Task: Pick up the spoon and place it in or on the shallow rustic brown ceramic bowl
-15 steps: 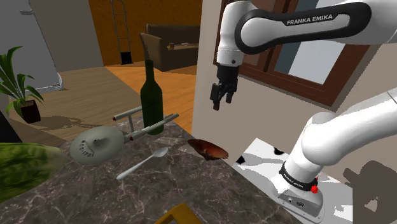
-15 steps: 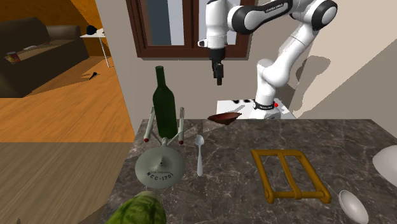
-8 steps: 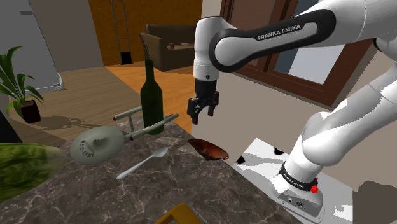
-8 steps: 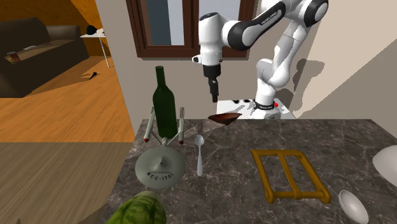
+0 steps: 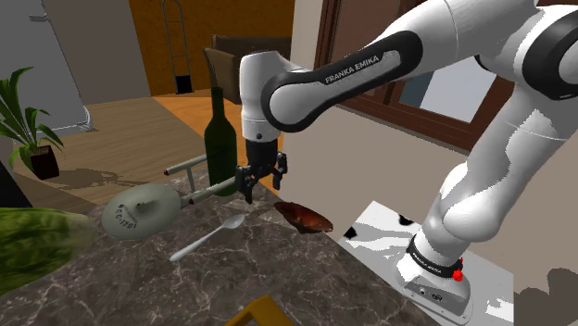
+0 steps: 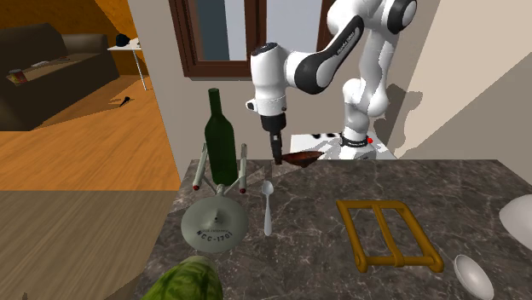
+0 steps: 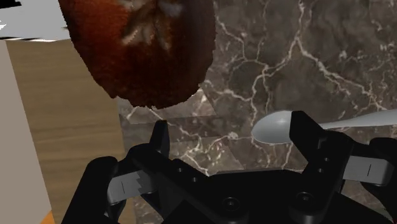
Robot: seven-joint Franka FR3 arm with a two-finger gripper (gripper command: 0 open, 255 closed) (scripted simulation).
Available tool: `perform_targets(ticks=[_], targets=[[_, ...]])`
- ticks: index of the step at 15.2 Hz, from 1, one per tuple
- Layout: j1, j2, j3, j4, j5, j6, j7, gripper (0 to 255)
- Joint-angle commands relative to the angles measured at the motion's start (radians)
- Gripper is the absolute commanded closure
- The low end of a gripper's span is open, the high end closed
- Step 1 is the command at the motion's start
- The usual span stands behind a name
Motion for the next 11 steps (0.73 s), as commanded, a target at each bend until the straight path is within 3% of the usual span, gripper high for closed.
perform_targets(ticks=[1,5,11], targets=[[0.013,0.082,0.023,0.052,-0.031,0.022,0.066,0],[0.053,0.254,0.04,0.176,-0.11,0.047,0.185,0],[0.064,0.283,0.036,0.139,-0.123,0.111,0.194,0]])
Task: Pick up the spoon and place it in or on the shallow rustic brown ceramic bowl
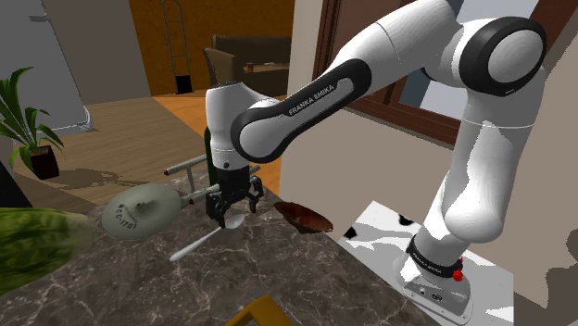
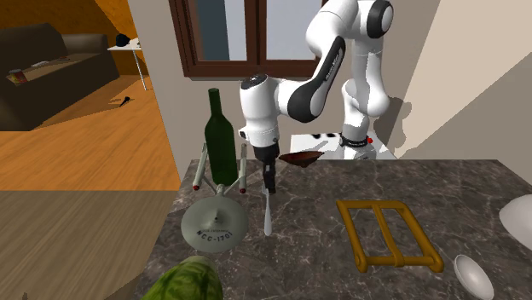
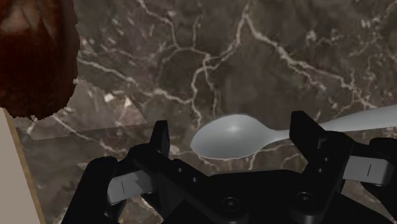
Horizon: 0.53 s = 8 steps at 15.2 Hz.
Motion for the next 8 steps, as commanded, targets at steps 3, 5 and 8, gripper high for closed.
perform_targets(ticks=[3,5,8], targets=[[0.006,0.024,-0.002,-0.023,-0.012,0.045,0.009,0],[0.006,0.024,-0.002,-0.023,-0.012,0.045,0.009,0],[0.006,0.024,-0.002,-0.023,-0.012,0.045,0.009,0]])
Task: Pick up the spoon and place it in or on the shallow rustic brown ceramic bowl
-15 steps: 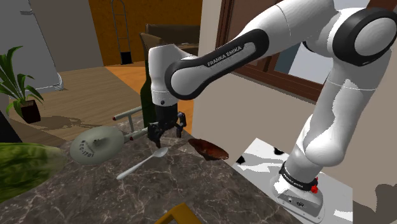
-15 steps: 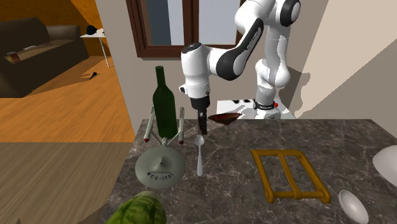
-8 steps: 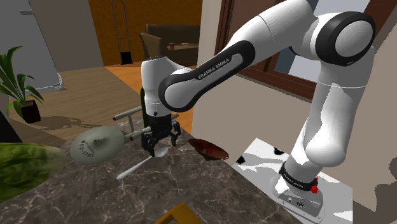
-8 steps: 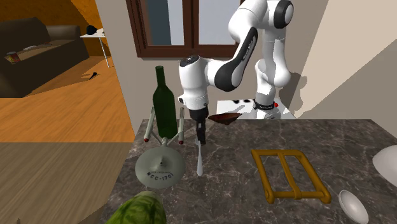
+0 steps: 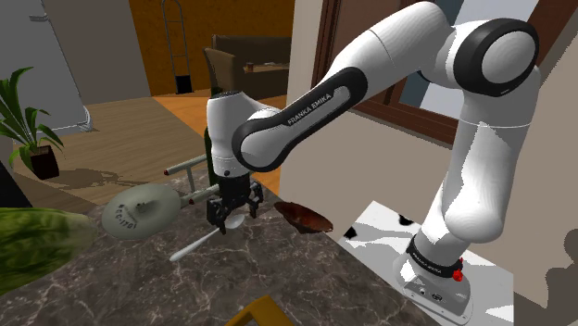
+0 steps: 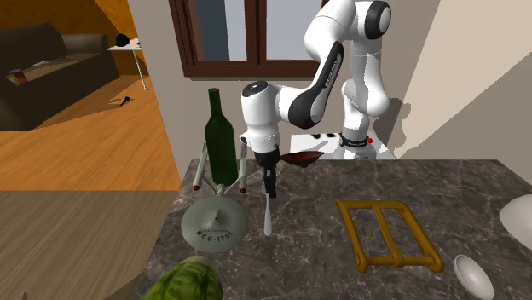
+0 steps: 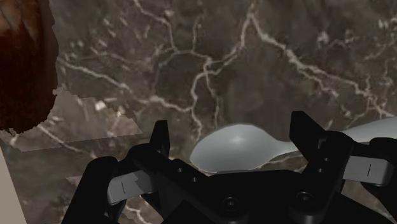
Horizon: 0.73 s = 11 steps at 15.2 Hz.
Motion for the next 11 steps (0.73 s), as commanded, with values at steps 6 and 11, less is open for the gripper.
perform_targets(ticks=[6,11], targets=[[0.0,0.0,0.0,0.0,0.0,0.0,0.0,255],[0.0,0.0,0.0,0.0,0.0,0.0,0.0,255]])
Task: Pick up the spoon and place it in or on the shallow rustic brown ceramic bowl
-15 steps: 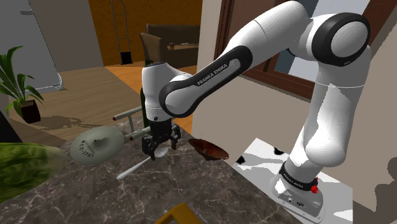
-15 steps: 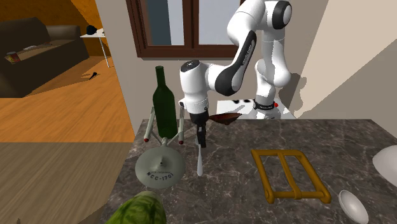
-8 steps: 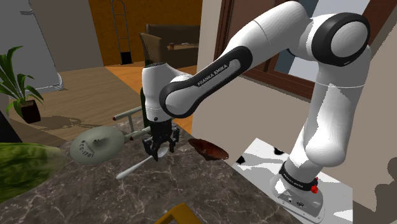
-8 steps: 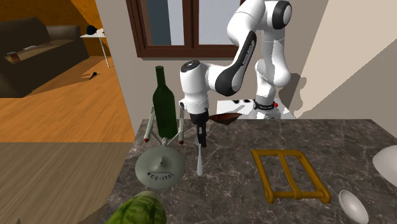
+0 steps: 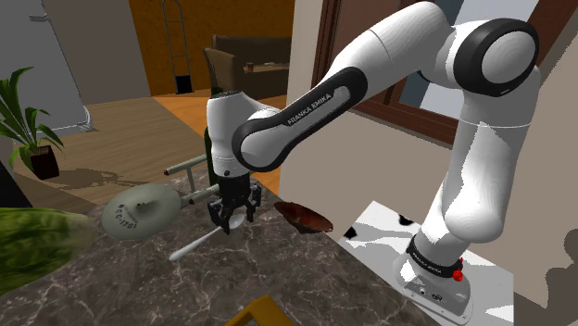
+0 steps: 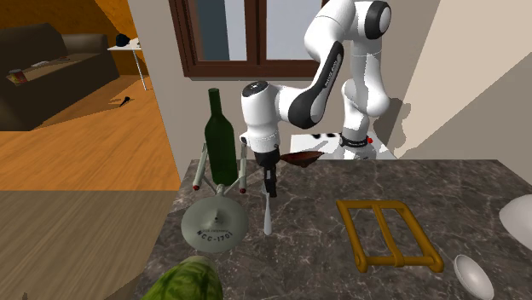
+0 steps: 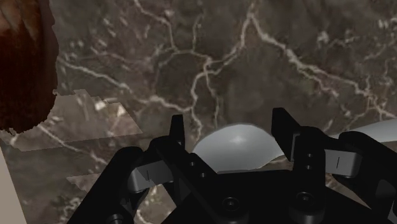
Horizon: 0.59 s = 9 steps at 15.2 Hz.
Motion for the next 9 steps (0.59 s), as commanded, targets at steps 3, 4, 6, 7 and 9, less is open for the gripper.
perform_targets(ticks=[3,4,6,7,9], targets=[[-0.003,-0.016,0.003,0.01,0.008,-0.024,-0.003,255],[-0.004,-0.024,0.004,0.015,0.012,-0.036,-0.005,255],[-0.007,-0.039,0.006,0.026,0.02,-0.061,-0.008,255],[-0.008,-0.046,0.007,0.032,0.023,-0.073,-0.009,255],[-0.01,-0.06,0.008,0.044,0.03,-0.098,-0.011,255]])
